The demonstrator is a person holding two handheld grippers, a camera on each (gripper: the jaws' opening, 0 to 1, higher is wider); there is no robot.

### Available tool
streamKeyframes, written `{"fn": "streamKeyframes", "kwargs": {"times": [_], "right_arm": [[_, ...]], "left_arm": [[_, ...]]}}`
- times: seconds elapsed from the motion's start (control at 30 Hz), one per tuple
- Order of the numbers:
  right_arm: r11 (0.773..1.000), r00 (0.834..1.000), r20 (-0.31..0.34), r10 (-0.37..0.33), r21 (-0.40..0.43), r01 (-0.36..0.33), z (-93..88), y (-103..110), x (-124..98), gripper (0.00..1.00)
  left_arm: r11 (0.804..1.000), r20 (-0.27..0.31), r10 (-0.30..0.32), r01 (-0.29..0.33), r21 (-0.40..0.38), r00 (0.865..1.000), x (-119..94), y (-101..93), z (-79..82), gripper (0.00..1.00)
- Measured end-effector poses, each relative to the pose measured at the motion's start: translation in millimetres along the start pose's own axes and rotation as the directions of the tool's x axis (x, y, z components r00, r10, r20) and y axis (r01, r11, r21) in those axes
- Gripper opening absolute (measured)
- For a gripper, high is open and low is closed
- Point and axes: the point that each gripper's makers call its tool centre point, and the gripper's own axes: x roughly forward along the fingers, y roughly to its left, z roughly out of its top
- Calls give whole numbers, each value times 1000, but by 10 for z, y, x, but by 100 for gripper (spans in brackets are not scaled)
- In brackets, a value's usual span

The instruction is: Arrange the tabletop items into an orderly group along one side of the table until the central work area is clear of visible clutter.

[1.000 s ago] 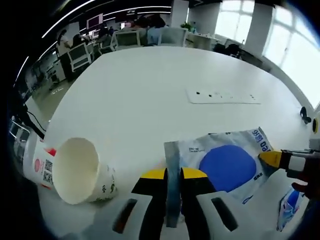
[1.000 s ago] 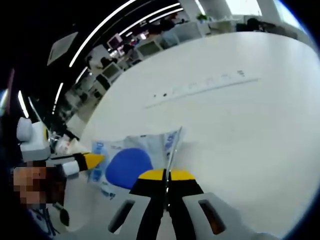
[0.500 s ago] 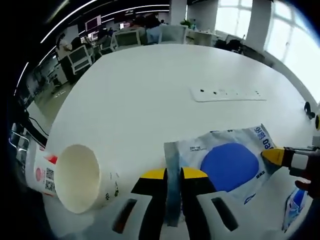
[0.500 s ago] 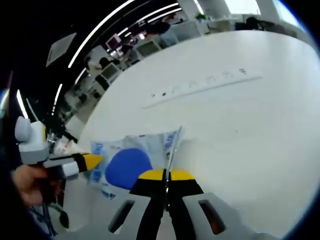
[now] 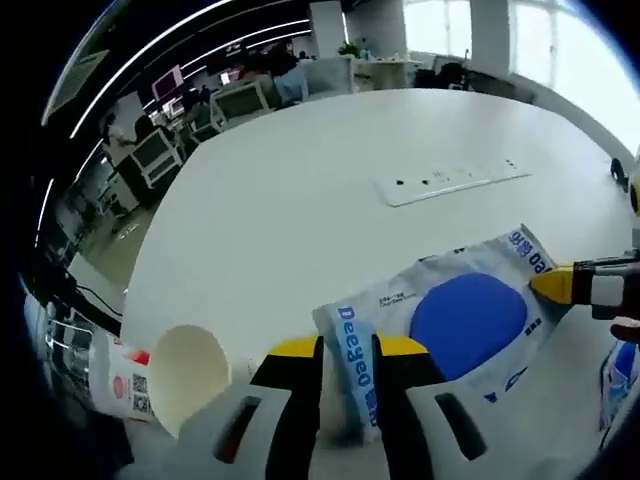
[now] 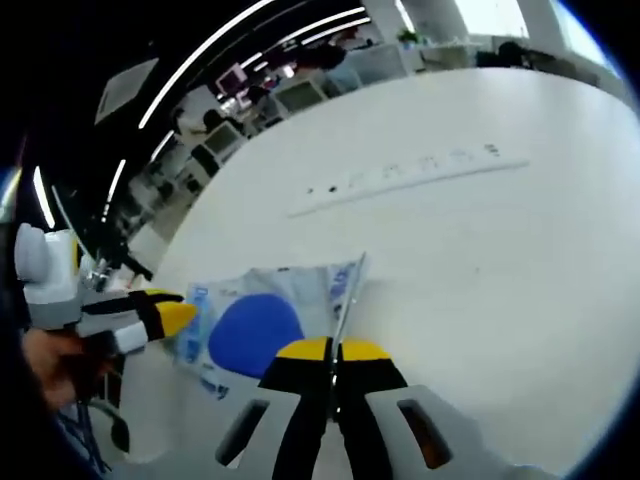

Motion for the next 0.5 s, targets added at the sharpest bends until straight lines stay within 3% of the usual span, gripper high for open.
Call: {"fn": "streamKeyframes", "kwargs": {"times": [0.23,0.33,0.5], "right_arm": [[1000,1000,-7,6,1,-6,2,25,29,0],[1000,1000,-6,4,-8,-4,11,52,52,0],[1000,1000,0,-6,2,6,3,73,59,0]], "left_arm": [[999,-3,13,-13,45,1000,-30,20,-8,22],[994,15,14,-15,104,1000,-58,16,45,25],[997,30,13,-15,72,999,-100,58,82,25]]}}
